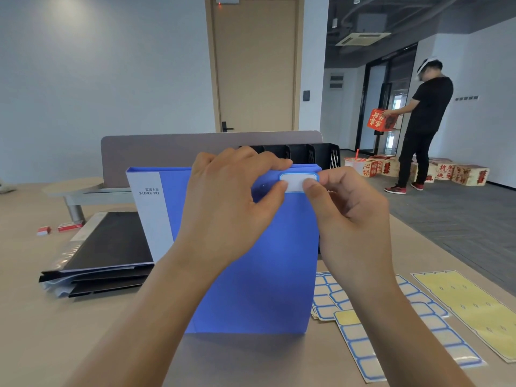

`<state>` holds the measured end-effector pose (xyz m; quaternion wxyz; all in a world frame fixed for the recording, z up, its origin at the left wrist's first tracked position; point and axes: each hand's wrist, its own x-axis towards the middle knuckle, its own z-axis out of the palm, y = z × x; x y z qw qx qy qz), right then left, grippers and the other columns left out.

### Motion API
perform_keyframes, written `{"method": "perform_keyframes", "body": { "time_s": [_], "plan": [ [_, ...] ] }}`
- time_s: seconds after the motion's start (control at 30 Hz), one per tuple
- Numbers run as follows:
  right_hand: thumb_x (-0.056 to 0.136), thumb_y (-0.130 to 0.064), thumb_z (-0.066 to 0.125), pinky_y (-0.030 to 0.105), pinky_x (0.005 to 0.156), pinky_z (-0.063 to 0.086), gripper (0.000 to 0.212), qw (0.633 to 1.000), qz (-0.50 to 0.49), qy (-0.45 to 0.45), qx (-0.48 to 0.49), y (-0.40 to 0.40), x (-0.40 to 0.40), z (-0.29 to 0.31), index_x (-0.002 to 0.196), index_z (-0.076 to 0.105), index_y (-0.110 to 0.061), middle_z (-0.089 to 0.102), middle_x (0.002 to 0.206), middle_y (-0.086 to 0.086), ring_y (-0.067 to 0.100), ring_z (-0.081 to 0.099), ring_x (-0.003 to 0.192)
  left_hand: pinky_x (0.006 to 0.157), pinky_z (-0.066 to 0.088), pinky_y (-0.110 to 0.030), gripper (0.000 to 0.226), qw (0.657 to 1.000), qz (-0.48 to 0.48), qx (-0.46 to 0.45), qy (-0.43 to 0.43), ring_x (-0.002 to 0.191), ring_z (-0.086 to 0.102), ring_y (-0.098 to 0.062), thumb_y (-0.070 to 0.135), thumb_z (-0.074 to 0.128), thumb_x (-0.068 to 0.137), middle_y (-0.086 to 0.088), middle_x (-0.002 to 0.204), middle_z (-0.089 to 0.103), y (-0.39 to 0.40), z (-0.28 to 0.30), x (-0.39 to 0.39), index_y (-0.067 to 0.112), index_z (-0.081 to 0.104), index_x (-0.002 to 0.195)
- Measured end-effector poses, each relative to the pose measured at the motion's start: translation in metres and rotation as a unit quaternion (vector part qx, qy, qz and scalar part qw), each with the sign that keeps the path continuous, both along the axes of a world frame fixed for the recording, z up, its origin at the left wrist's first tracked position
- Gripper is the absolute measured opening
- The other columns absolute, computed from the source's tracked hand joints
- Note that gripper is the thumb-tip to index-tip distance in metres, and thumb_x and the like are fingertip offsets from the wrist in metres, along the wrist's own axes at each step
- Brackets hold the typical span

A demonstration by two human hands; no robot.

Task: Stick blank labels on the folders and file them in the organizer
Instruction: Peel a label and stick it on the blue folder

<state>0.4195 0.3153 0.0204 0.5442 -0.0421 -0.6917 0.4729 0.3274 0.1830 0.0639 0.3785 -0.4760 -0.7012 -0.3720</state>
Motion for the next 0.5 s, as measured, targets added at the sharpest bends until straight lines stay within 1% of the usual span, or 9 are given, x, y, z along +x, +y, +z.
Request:
{"method": "perform_keyframes", "body": {
  "time_s": [0.07, 0.27, 0.33, 0.43, 0.5],
  "plan": [
    [0.104, -0.021, 0.065, 0.053, 0.045, 0.047, 0.015, 1.000, 0.000, -0.002, -0.001, -0.0002, 0.0005, -0.0001, 0.089, 0.067, -0.019, 0.065, 0.076, 0.015, 0.044, 0.056, 0.067, 0.087, 0.045, -0.046, 0.025, 1.000, 0.004, 0.000, -0.002, 0.082, 0.062, -0.014, 0.035, 0.061, 0.090, 0.010, 0.086, 0.069, -0.0001, -0.0003, 0.0013, 0.035, 0.074, 0.112],
    [0.105, -0.023, 0.064, 0.056, 0.048, 0.050, 0.014, 1.000, 0.004, -0.007, 0.003, 0.0010, 0.0004, -0.0013, 0.091, 0.067, -0.020, 0.069, 0.079, 0.013, 0.046, 0.061, 0.072, 0.090, 0.043, -0.045, 0.025, 1.000, 0.009, 0.002, -0.012, 0.084, 0.061, -0.013, 0.036, 0.059, 0.091, 0.011, 0.089, 0.069, -0.0005, -0.0003, 0.0040, 0.035, 0.074, 0.112],
    [0.104, -0.022, 0.064, 0.055, 0.048, 0.050, 0.014, 1.000, 0.000, -0.010, 0.006, 0.0012, 0.0004, -0.0006, 0.091, 0.067, -0.020, 0.068, 0.079, 0.012, 0.045, 0.061, 0.072, 0.090, 0.042, -0.043, 0.026, 1.000, 0.009, 0.001, -0.014, 0.085, 0.061, -0.012, 0.036, 0.059, 0.091, 0.012, 0.090, 0.069, -0.0004, 0.0000, 0.0037, 0.036, 0.074, 0.112],
    [0.104, -0.021, 0.064, 0.052, 0.048, 0.049, 0.014, 1.000, -0.002, -0.011, 0.007, 0.0010, 0.0005, 0.0010, 0.090, 0.066, -0.019, 0.067, 0.076, 0.011, 0.042, 0.058, 0.069, 0.089, 0.043, -0.045, 0.026, 1.000, 0.009, 0.000, -0.013, 0.083, 0.061, -0.012, 0.035, 0.059, 0.091, 0.012, 0.090, 0.069, -0.0004, -0.0003, 0.0030, 0.035, 0.074, 0.112],
    [0.103, -0.021, 0.064, 0.050, 0.049, 0.049, 0.014, 1.000, -0.003, -0.009, 0.011, 0.0009, 0.0005, 0.0016, 0.090, 0.066, -0.019, 0.067, 0.076, 0.008, 0.040, 0.057, 0.068, 0.089, 0.043, -0.044, 0.026, 1.000, 0.012, -0.002, -0.013, 0.083, 0.060, -0.011, 0.035, 0.059, 0.091, 0.013, 0.090, 0.069, -0.0004, -0.0003, 0.0030, 0.035, 0.073, 0.112]
  ]
}}
